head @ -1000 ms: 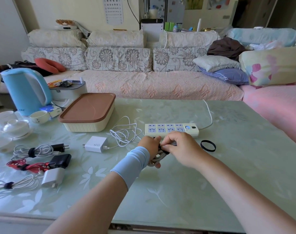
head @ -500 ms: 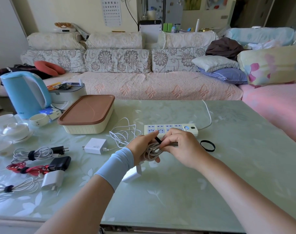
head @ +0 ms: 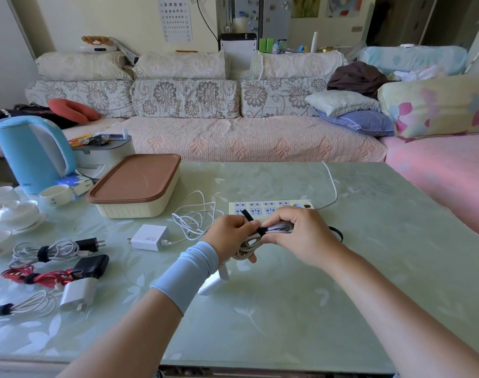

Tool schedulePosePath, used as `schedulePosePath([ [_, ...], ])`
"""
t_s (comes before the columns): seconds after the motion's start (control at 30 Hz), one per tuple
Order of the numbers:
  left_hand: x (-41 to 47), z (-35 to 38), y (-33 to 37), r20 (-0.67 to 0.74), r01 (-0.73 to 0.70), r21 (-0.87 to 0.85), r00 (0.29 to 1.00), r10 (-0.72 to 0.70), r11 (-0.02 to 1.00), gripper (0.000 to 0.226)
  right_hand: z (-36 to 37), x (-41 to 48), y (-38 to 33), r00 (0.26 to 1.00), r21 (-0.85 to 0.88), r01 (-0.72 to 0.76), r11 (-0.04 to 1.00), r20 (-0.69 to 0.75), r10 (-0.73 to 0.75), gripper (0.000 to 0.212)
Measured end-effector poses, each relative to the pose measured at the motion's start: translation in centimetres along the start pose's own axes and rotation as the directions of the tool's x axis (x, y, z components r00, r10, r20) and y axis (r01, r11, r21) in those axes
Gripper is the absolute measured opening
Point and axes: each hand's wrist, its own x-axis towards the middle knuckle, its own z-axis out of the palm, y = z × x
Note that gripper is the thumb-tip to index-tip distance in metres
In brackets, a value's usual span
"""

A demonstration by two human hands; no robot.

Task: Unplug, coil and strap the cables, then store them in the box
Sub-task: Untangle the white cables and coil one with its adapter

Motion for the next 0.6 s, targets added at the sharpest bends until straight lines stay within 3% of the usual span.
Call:
schedulePosePath([
  [0.1,0.0,0.3,0.1,-0.032,-0.02,0.051,0.999,0.022,0.999,0.036,-0.1,0.0,-0.1,0.998,-0.066,0.06,0.996,0.031,-0.058,0.012],
  [0.3,-0.1,0.9,0.7,-0.022,-0.047,0.224,0.998,0.054,0.973,0.036,-0.6,0.1,-0.5,0.997,-0.191,-0.012,0.982,0.078,0.027,0.009],
  [0.4,0.0,1.4,0.8,-0.017,-0.053,0.301,0.998,0.061,0.952,0.037,-0.2,0.0,-0.3,0.994,-0.321,0.089,0.943,0.083,-0.066,0.018],
  [0.5,0.2,1.6,0.9,-0.04,-0.021,0.276,0.999,0.034,0.961,0.035,0.6,-0.1,0.0,0.985,-0.431,0.139,0.892,-0.036,-0.17,0.017],
  [0.6,0.2,1.6,0.9,-0.051,0.03,0.24,0.999,-0.018,0.97,0.031,1.8,-0.3,0.0,0.93,-0.576,0.239,0.782,-0.096,-0.355,0.019],
])
